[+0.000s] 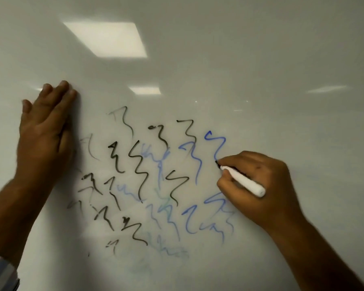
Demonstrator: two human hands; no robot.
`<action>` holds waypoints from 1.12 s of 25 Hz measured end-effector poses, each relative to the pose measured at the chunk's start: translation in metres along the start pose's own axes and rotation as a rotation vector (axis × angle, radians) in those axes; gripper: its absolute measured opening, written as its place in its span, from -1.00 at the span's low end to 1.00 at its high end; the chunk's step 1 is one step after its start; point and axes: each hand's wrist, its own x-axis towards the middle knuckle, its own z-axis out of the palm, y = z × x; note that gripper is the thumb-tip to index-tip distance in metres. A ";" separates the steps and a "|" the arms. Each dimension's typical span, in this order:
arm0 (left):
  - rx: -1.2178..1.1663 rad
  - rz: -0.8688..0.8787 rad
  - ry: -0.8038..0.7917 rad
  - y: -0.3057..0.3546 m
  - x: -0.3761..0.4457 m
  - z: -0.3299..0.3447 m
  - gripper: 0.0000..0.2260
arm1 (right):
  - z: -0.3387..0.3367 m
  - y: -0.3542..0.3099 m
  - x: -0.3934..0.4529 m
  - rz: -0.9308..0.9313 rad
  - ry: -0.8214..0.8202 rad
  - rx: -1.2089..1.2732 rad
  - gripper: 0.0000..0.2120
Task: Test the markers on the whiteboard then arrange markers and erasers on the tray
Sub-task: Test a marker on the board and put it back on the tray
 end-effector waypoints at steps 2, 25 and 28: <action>0.020 -0.004 -0.021 0.006 -0.001 -0.003 -0.46 | 0.017 -0.014 -0.005 -0.128 0.053 -0.019 -0.83; 0.088 -0.072 0.020 0.002 -0.058 -0.010 -0.42 | 0.085 -0.073 0.050 -0.097 0.170 0.057 -0.78; 0.085 -0.070 0.016 0.000 -0.058 -0.010 -0.44 | 0.102 -0.073 0.079 -0.138 0.051 0.077 -0.78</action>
